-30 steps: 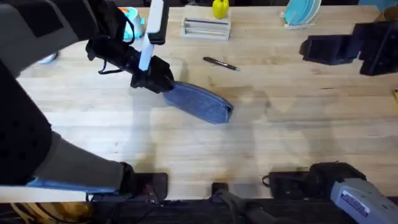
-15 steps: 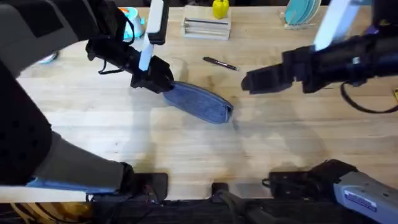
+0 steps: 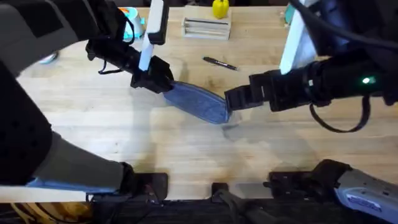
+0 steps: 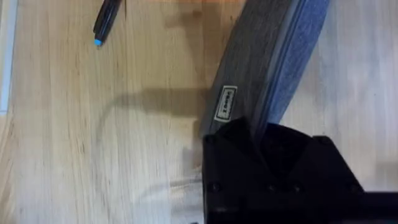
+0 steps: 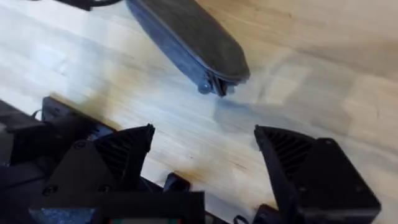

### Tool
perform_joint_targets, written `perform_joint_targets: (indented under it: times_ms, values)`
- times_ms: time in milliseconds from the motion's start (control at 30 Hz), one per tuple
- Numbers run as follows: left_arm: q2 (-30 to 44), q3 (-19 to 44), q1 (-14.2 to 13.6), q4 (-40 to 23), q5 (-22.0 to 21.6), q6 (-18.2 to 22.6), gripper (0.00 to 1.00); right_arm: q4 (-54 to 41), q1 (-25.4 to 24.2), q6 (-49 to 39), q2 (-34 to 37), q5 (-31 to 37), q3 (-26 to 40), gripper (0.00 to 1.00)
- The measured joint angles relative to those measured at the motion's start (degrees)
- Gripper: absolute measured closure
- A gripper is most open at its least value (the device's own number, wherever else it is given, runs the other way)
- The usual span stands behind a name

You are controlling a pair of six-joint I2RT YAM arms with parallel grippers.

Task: Unzip the bag, pick up the pens from the table one at a time and place them inside, then zip the bag closed.

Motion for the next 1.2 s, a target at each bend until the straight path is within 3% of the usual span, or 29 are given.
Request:
perform_joint_targets:
  times_ms: [233, 567, 800, 1200]
  values:
    - [0.0, 0.0, 0.0, 0.0, 0.0, 0.0, 0.96, 0.02, 1.2, 9.22, 0.0, 1.99, -4.77, 0.004]
    - [0.0, 0.0, 0.0, -0.02, 0.0, -0.02, 0.959, 4.38, 8.66, 17.84, 0.46, 2.16, -5.64, 0.003]
    - [0.0, 0.0, 0.0, -0.23, -0.02, 0.0, 0.959, 5.31, 9.54, 25.77, 4.18, 2.2, -5.66, 0.004]
    - [0.0, 0.0, 0.0, -0.22, -0.03, 0.0, 0.959, 8.8, 10.89, 28.08, 13.84, 2.19, -5.66, 0.01]
